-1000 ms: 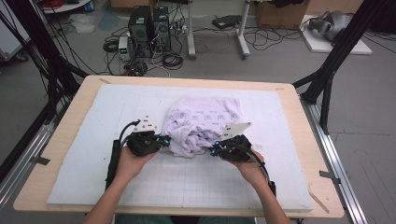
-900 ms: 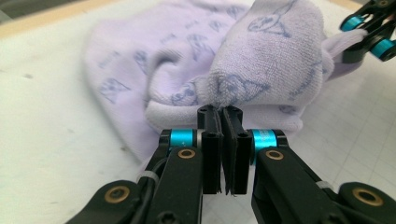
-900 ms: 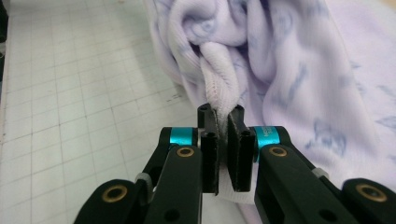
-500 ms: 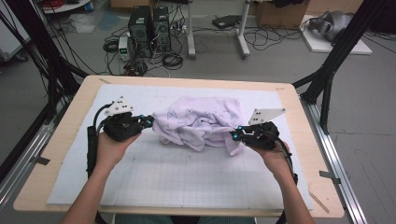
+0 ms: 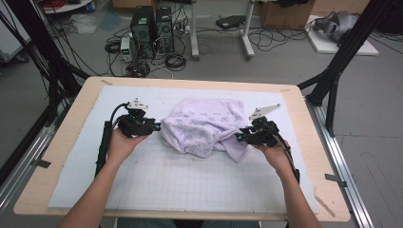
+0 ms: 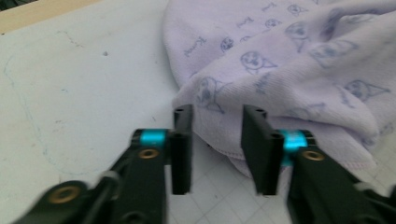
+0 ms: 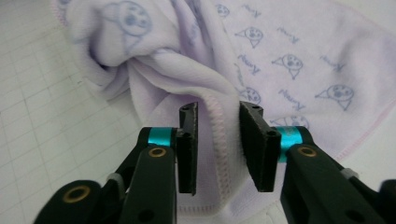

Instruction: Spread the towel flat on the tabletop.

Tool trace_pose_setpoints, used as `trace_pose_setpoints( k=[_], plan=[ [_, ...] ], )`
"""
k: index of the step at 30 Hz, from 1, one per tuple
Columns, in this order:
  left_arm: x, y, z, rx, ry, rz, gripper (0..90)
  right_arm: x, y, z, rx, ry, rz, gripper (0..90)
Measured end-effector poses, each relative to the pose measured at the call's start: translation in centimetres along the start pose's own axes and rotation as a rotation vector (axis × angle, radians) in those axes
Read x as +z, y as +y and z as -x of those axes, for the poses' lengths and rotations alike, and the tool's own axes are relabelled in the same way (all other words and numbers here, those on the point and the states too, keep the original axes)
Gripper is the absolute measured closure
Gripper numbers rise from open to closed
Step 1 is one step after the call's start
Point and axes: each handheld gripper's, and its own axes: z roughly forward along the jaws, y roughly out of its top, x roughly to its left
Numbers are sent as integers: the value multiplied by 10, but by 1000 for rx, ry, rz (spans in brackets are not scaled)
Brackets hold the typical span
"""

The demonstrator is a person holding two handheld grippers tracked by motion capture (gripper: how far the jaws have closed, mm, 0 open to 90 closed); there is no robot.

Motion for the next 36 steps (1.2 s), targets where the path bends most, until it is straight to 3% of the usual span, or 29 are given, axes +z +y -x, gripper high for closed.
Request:
trace_pose_setpoints(
  k=[3,6,10,14,19,22,25,28,31,36],
  plan=[
    [-13,1,2,-11,-17,52,522,-11,3,-7,-31,-26,42,652],
    [-21,1,15,35,-39,66,496,-20,6,-17,-49,-31,83,637],
    [-12,-4,37,86,-83,51,489,-19,11,-35,-93,-23,107,614],
    [9,-12,57,119,-115,15,489,-1,16,-54,-135,25,102,595],
    [32,-21,73,159,-135,-37,497,27,17,-66,-150,62,70,582],
    [41,-22,77,175,-135,-57,543,43,17,-70,-151,67,44,595],
    [45,-22,78,191,-135,-61,687,54,18,-71,-151,57,35,682],
    [40,-21,80,214,-127,-47,806,57,18,-70,-154,73,32,823],
    [29,-20,79,212,-133,-21,832,48,20,-72,-171,92,55,845],
    [-9,-15,73,199,-135,64,840,19,23,-79,-204,89,98,855]
  ],
)
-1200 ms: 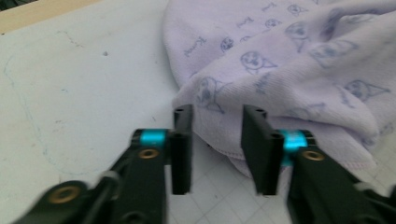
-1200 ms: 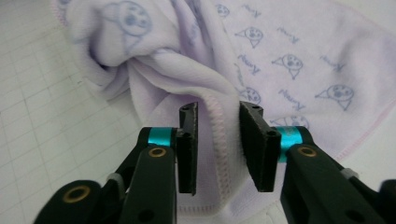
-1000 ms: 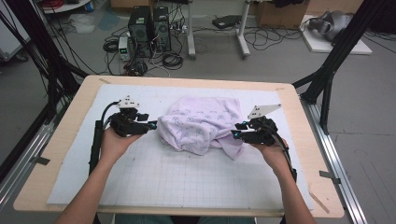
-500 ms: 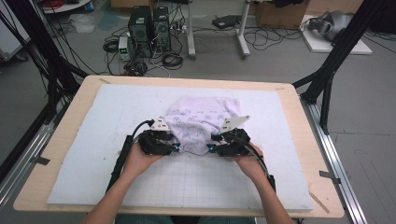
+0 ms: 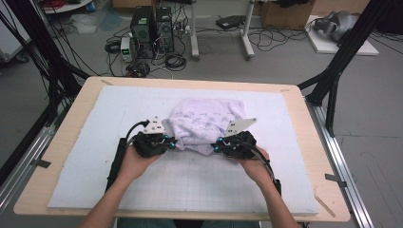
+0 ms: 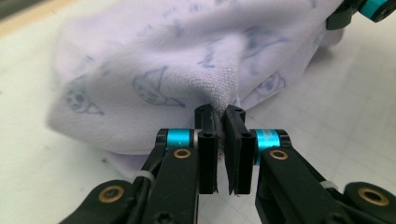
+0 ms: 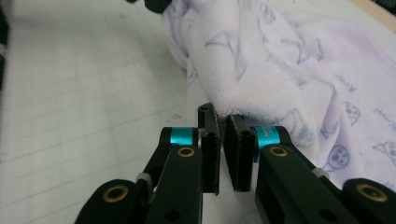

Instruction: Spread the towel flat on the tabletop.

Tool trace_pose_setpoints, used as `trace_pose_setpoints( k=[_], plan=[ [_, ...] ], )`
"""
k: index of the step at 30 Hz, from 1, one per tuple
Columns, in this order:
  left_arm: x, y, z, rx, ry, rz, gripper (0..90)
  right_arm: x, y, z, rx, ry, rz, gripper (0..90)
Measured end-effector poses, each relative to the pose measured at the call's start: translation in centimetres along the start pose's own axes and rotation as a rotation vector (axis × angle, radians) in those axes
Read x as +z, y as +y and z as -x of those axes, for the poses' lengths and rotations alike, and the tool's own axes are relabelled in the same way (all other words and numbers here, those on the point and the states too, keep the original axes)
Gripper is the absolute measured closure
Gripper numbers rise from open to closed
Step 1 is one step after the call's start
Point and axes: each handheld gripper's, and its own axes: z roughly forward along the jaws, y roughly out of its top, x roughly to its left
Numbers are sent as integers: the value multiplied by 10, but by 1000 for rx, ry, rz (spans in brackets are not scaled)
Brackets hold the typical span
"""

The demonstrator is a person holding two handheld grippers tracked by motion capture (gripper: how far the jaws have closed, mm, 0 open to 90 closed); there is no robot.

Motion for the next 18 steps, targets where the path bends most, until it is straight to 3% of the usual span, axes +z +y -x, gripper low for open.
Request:
trace_pose_setpoints(
  k=[7,11,14,18],
  plan=[
    [-53,13,12,54,-9,93,842,-45,17,-16,-38,22,76,857],
    [-66,22,16,82,-2,96,842,-60,34,-25,-87,16,87,856],
    [-57,21,8,70,13,59,840,-53,42,-21,-89,3,58,855],
    [-26,9,-9,31,32,-41,838,-13,33,2,-7,19,-39,851]
  ],
)
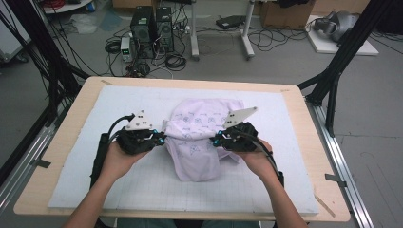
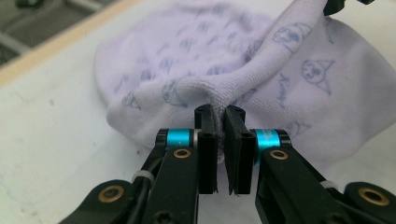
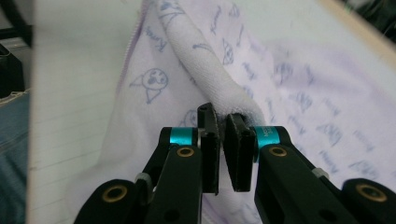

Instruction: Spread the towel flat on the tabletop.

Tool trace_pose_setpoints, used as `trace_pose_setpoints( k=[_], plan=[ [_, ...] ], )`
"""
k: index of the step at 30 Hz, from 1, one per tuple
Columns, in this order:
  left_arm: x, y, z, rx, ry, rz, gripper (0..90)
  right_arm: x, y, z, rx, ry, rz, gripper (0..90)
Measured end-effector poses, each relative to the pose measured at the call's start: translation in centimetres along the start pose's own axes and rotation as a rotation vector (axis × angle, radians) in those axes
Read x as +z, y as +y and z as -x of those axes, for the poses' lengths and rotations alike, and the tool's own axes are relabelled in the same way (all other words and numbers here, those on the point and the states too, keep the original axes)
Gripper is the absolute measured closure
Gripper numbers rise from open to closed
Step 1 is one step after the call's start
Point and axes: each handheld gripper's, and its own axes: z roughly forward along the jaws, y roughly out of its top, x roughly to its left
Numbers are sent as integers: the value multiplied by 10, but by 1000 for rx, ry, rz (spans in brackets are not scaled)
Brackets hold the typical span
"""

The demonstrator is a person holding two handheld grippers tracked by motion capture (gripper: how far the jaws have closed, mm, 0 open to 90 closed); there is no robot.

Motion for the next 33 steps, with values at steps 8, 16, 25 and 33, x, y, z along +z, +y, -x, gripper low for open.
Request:
trace_pose_setpoints(
  k=[8,16,25,33],
  plan=[
    [51,-25,-29,-90,0,-159,815,53,-24,28,146,29,-78,711],
    [15,-21,-25,-99,19,-49,562,9,-29,15,105,-9,23,625],
    [18,-21,14,-23,-54,-29,536,5,-56,-14,89,23,13,651],
    [56,-36,38,3,-124,-101,496,17,-61,-19,79,29,-25,628]
  ],
)
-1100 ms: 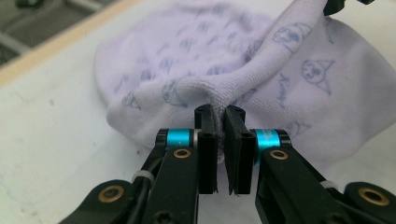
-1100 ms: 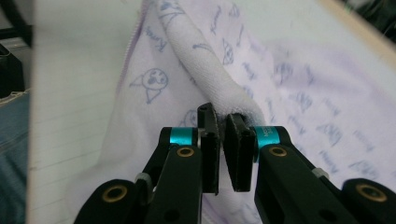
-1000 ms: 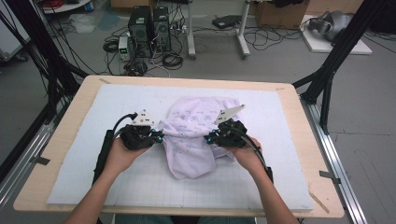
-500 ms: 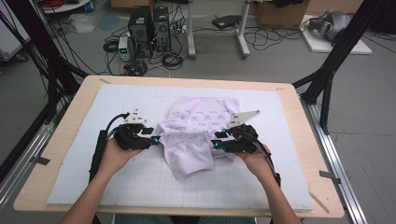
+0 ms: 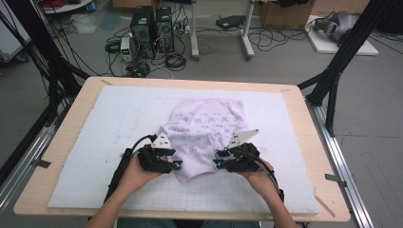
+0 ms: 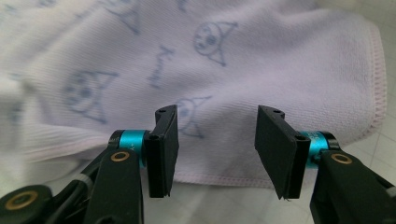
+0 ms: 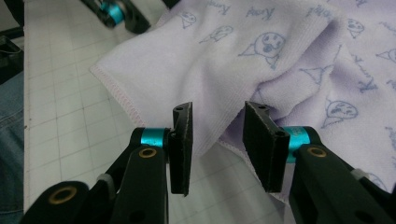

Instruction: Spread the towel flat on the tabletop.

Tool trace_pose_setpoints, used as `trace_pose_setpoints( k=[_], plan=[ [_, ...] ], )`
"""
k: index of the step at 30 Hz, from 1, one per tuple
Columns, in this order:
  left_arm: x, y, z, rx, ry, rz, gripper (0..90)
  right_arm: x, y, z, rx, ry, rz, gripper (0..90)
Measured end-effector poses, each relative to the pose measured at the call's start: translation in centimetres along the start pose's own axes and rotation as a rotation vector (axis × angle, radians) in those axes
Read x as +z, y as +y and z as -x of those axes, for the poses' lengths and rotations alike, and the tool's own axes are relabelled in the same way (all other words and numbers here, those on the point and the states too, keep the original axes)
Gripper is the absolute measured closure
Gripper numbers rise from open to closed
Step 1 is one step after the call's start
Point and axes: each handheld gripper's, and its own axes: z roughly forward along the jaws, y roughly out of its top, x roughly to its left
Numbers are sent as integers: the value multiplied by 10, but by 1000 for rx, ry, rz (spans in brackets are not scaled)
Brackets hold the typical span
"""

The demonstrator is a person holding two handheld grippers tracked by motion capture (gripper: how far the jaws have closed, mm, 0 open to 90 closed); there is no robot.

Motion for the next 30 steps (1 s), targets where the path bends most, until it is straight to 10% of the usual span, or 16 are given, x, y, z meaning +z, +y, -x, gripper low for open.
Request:
trace_pose_setpoints(
  k=[4,10,20,30],
  plan=[
    [16,-5,9,49,6,-66,584,2,-2,-1,4,5,-1,611],
    [10,-6,11,55,-10,-39,842,4,-2,-1,5,-2,6,592],
    [-51,-17,-24,-57,33,71,839,0,0,-1,-2,-7,24,597],
    [-26,-28,-23,-58,0,-39,645,33,6,-21,-73,23,-76,662]
  ],
)
